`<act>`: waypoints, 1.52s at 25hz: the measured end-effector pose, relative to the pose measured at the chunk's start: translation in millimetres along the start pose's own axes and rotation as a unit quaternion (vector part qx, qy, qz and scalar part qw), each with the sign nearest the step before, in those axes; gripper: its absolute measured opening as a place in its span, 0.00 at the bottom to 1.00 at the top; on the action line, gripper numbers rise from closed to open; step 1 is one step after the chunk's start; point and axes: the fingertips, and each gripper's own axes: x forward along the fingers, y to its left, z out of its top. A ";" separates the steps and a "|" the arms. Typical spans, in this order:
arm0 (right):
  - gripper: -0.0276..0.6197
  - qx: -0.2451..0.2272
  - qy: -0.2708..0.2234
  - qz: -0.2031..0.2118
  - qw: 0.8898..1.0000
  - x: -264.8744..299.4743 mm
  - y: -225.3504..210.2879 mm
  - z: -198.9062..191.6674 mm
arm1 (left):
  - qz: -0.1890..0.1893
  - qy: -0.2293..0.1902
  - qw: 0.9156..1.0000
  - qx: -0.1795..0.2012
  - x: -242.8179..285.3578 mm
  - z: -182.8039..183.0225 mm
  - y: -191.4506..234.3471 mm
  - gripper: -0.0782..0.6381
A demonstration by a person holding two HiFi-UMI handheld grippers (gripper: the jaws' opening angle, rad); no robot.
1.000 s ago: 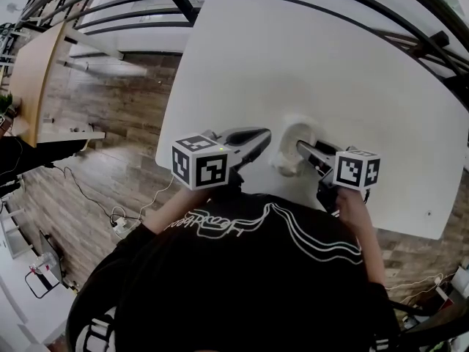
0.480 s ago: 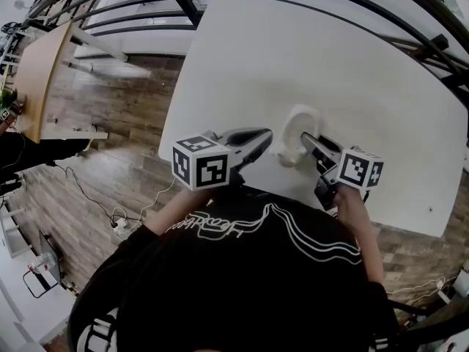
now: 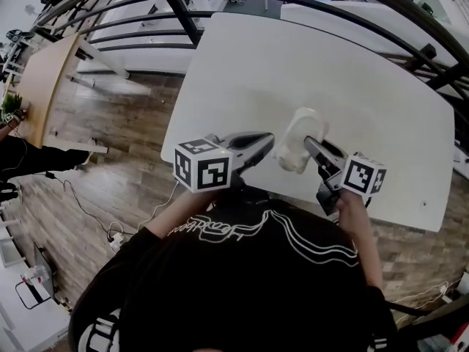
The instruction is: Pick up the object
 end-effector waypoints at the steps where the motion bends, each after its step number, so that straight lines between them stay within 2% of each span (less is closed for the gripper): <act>1: 0.25 -0.008 -0.007 0.001 1.000 -8.6 4.4 4.4 | -0.003 -0.004 1.000 0.007 -0.4 3.5 -8.0 0.12; 9: 0.25 -0.058 -0.061 0.015 0.996 -61.0 45.5 37.9 | -0.031 -0.033 0.997 0.062 -13.2 30.8 -65.3 0.12; 16: 0.25 -0.090 -0.100 0.032 0.990 -102.5 86.5 58.9 | -0.051 -0.053 0.991 0.109 -26.8 51.2 -106.2 0.12; 20: 0.25 -0.087 -0.124 0.065 0.986 -117.7 109.3 65.6 | -0.058 -0.053 0.989 0.122 -30.3 51.3 -126.4 0.12; 27: 0.25 -0.107 -0.127 0.069 0.984 -131.7 120.2 61.5 | -0.064 -0.059 0.987 0.131 -30.7 48.8 -144.0 0.12; 38: 0.25 -0.109 -0.144 0.067 0.981 -138.5 116.5 58.1 | -0.064 -0.051 0.988 0.130 -24.6 38.2 -150.3 0.12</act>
